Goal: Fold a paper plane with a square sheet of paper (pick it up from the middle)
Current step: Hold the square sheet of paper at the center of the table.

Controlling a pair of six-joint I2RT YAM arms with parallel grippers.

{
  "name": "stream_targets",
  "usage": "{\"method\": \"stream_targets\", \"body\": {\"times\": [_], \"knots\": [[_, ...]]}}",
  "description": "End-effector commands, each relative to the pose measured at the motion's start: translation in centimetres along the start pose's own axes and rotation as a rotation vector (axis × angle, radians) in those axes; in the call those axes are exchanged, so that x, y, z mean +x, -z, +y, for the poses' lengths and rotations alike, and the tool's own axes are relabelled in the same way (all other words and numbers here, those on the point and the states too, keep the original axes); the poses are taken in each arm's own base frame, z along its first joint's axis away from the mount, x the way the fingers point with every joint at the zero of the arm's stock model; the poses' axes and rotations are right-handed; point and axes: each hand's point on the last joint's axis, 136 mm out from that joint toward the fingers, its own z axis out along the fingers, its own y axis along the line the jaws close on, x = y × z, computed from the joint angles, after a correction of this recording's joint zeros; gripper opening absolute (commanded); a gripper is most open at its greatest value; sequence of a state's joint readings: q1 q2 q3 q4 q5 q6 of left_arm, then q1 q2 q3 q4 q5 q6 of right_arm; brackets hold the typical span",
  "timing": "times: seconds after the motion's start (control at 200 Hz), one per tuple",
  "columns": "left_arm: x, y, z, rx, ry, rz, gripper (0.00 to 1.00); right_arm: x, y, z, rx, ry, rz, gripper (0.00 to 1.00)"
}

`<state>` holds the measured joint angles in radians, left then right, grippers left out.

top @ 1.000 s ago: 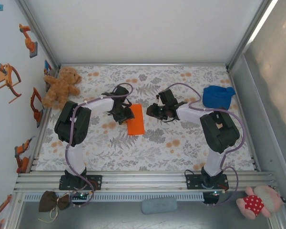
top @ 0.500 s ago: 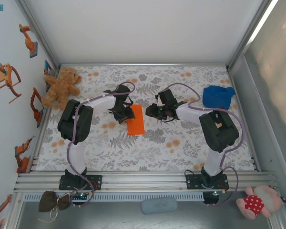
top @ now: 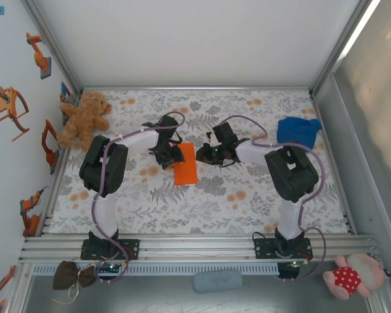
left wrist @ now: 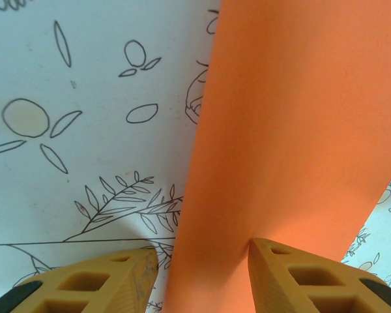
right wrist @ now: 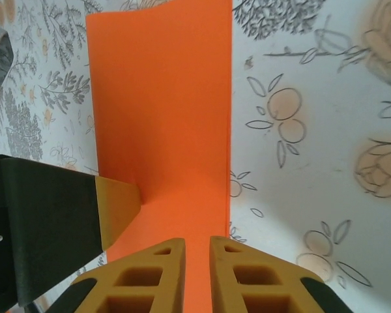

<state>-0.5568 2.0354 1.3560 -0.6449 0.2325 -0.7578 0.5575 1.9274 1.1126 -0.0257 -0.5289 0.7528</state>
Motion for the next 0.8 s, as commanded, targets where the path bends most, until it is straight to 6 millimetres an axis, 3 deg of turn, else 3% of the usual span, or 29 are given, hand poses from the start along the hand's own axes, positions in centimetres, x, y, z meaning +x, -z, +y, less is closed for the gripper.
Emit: {"method": "stream_targets", "body": {"times": [0.0,0.311,0.791], "knots": [[4.9,-10.6,5.9,-0.175,-0.023,0.191,0.45,-0.7,-0.7,2.2,-0.08,0.007,0.011,0.14],[5.0,-10.7,6.0,-0.176,-0.028,0.196,0.46,-0.5,-2.4,1.5,-0.079,-0.018,0.05,0.09],[5.4,-11.3,6.5,-0.19,-0.013,0.214,0.47,-0.3,-2.7,1.3,-0.085,-0.021,0.062,0.09]]}}
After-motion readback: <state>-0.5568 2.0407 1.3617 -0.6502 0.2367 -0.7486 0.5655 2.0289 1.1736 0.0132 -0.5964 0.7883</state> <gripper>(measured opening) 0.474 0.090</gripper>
